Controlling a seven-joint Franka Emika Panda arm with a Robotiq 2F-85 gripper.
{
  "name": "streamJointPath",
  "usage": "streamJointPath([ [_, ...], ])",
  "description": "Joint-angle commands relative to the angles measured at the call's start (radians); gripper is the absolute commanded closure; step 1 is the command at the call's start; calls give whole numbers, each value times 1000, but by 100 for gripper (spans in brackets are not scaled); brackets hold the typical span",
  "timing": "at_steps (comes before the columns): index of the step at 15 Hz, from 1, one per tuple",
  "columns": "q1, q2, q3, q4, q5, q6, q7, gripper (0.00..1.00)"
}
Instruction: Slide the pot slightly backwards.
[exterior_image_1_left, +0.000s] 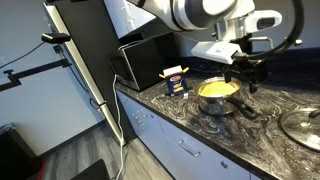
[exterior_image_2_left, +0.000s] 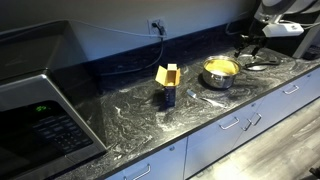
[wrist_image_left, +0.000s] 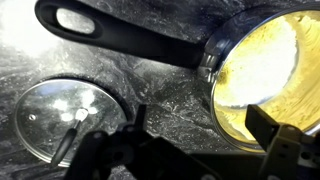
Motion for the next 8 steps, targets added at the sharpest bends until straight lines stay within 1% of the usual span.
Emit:
streamJointPath([
  [1,-14,90,15,130,5,-67,-83,0],
  [6,-19,162,28,215,9,-90,-119,0],
  [7,-19,171,29,226,10,-93,-117,2],
  [8,-21,180,32,236,13,-95,-116,27],
])
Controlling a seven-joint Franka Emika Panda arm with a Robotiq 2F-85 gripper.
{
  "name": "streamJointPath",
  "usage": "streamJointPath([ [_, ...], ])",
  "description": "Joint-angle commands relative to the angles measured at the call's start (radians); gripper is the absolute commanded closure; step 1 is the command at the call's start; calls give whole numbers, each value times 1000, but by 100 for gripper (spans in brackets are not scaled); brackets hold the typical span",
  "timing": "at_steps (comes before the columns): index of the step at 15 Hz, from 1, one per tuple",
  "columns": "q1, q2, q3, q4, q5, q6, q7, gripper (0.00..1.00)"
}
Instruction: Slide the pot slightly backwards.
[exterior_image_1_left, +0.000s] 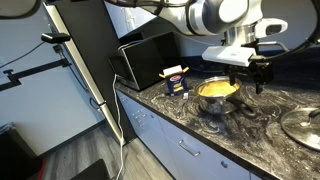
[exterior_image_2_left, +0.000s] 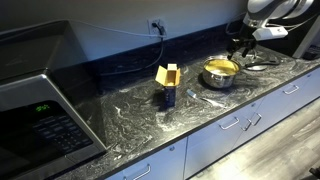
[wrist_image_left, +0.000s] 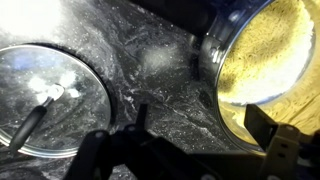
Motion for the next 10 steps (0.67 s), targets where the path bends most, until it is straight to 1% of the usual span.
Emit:
streamJointPath([
  [1,-22,42,23,73,17,-52,-29,27],
  [2,-23,48,24,82,18,-57,-27,32],
  [6,-26,66,34,96,17,-76,-25,65],
  [9,-7,63,35,79,8,-68,6,87],
  [10,-1,60,35,73,9,-62,23,95],
])
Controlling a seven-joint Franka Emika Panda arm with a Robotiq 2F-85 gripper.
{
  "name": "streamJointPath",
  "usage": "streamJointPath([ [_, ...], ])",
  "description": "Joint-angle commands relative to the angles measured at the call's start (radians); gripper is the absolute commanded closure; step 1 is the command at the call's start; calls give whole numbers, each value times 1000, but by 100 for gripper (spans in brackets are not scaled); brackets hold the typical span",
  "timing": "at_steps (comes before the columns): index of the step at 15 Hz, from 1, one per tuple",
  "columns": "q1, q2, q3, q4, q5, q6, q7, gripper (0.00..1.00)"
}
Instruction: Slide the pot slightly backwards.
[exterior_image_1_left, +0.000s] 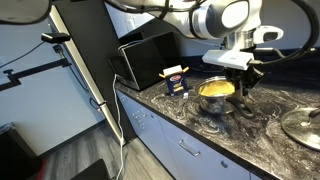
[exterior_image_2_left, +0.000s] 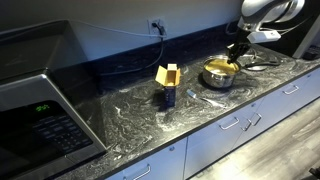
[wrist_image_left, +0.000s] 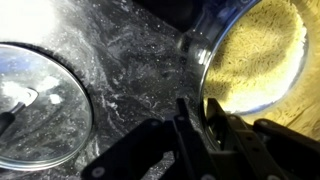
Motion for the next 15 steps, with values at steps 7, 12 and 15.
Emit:
streamJointPath([
  [7,101,-69,-67,-87,-56,56,276,98],
  [12,196,-126,-138,-166,-133,65,557,98],
  [15,244,-163,-168,-226,-177,71,705,98],
])
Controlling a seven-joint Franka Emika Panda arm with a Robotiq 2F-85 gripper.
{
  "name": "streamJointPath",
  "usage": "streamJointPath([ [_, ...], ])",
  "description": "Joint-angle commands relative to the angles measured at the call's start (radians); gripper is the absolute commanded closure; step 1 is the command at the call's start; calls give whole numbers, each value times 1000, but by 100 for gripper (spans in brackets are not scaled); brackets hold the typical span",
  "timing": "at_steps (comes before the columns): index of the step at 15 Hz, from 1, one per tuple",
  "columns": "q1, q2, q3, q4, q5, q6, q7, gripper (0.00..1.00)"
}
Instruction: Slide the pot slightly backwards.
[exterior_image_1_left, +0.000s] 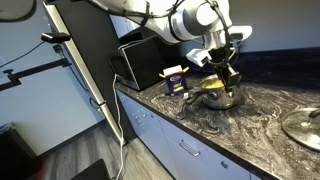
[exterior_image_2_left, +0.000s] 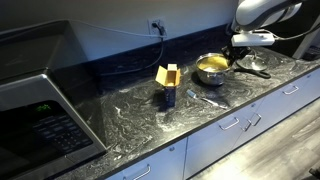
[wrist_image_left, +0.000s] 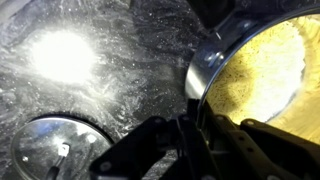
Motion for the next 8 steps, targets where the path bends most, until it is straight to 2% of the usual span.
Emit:
streamJointPath([
  [1,62,-80,-50,-116,-72,35,182,98],
  [8,78,-151,-50,-221,-129,27,363,98],
])
